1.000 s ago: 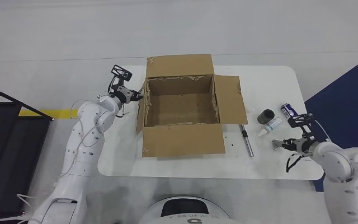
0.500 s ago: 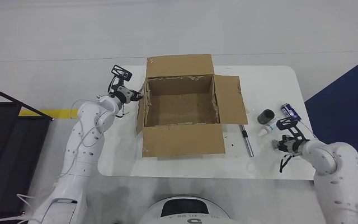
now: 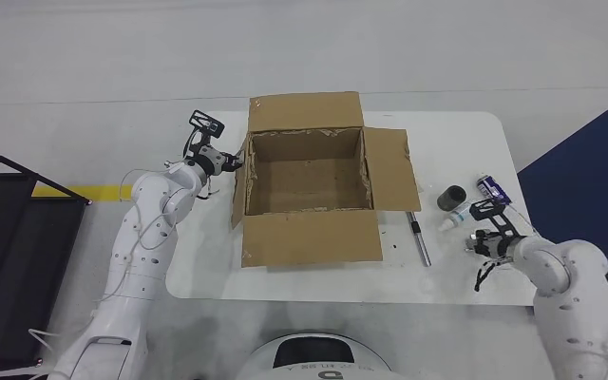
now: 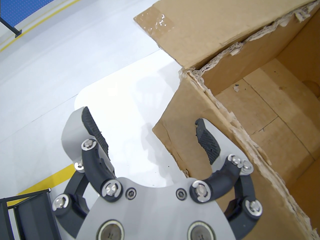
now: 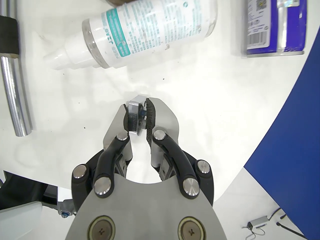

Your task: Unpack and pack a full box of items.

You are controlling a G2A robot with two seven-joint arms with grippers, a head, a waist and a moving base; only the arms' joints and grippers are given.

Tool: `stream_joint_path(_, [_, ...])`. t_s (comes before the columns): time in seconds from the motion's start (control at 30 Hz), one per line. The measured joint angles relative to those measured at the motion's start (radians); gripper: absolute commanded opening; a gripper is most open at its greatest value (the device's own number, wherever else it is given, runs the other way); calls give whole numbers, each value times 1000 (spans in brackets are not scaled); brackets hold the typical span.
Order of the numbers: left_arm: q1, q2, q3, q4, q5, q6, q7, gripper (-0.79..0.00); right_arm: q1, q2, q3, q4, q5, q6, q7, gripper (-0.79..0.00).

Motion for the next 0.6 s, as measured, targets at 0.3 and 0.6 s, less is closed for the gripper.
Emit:
stream_joint_path(0.3, [0, 0, 0, 0, 0, 0, 0, 0, -144, 9, 217, -35, 548, -221, -34, -785])
stream_joint_path(0.6, [0, 0, 0, 0, 0, 0, 0, 0, -137, 8, 218, -44, 534, -208, -50, -785])
